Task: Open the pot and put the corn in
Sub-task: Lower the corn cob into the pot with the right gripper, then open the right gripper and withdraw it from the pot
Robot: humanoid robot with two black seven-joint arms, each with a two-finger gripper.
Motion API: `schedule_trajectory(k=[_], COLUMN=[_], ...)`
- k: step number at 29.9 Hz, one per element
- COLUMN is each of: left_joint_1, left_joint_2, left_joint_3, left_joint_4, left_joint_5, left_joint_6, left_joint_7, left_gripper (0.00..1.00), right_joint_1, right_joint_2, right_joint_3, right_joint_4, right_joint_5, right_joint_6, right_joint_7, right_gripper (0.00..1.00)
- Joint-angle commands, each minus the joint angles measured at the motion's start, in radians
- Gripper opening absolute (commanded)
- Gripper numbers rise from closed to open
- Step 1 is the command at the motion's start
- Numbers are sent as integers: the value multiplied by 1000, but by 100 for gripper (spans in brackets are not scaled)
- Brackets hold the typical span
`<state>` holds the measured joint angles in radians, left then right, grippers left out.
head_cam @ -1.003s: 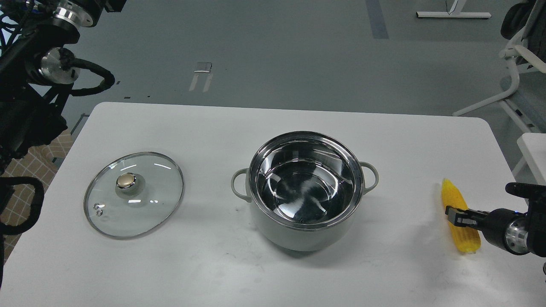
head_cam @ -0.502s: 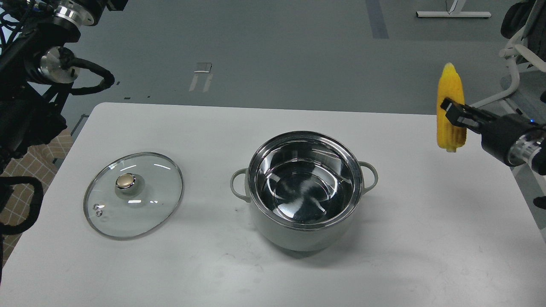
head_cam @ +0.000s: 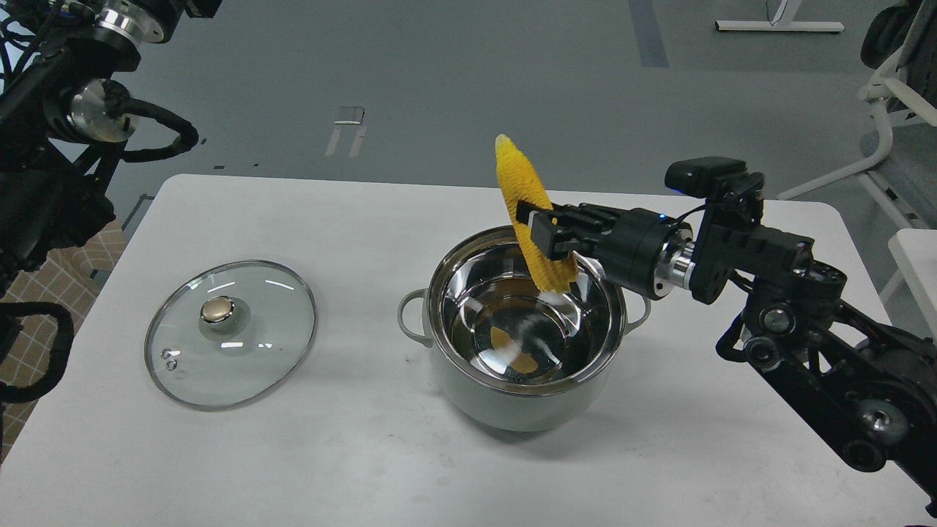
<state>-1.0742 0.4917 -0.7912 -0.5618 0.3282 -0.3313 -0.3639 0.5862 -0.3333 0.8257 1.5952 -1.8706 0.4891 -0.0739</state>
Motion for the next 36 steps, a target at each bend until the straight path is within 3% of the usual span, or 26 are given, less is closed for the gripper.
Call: schedule_trajectory(k=[1,7,9,12,13,14,16,21,23,32,36], left_joint_1=[0,0,0,0,-1,-1,-1,-1,-1,-3,-3], left_joint_2=[7,7,7,4,4,4,4,5,7,4,1], left_joint_3=[1,1,0,0,0,0,1,1,1,1,0], left_joint_4=[0,0,0,0,-1,0,0,0,0,0,-1], left_joint_5=[2,2,2,2,2,2,2,2,2,2,2], left_joint_6=[-37,-38,-37,-37,-37,-35,-37,-38,-40,-41,-43], left_joint_7=[-1,-1,-1,-1,-1,-1,-1,-1,0,0,0], left_gripper=[97,98,98,98,98,98,98,98,98,98,98], right_joint_1=[11,-5,-6,-12,-17,-19,-19,-20,-20,-19,-17], right_joint_2=[-30,-110,-119,-124,-122,-124,-121,-115,-112,-107,-9], right_joint_3=[-54,-92,-94,-95,-95,-95,-94,-92,-92,-76,114], right_joint_4=[-3,3,11,28,31,34,39,45,45,46,39], right_joint_5=[-1,1,2,5,5,7,7,8,8,10,22], right_joint_6=[0,0,0,0,0,0,0,0,0,-3,-9], right_joint_7=[-12,-12,-12,-10,-10,-7,-3,2,2,2,2], right_gripper=[0,0,8,22,31,48,64,82,93,96,99])
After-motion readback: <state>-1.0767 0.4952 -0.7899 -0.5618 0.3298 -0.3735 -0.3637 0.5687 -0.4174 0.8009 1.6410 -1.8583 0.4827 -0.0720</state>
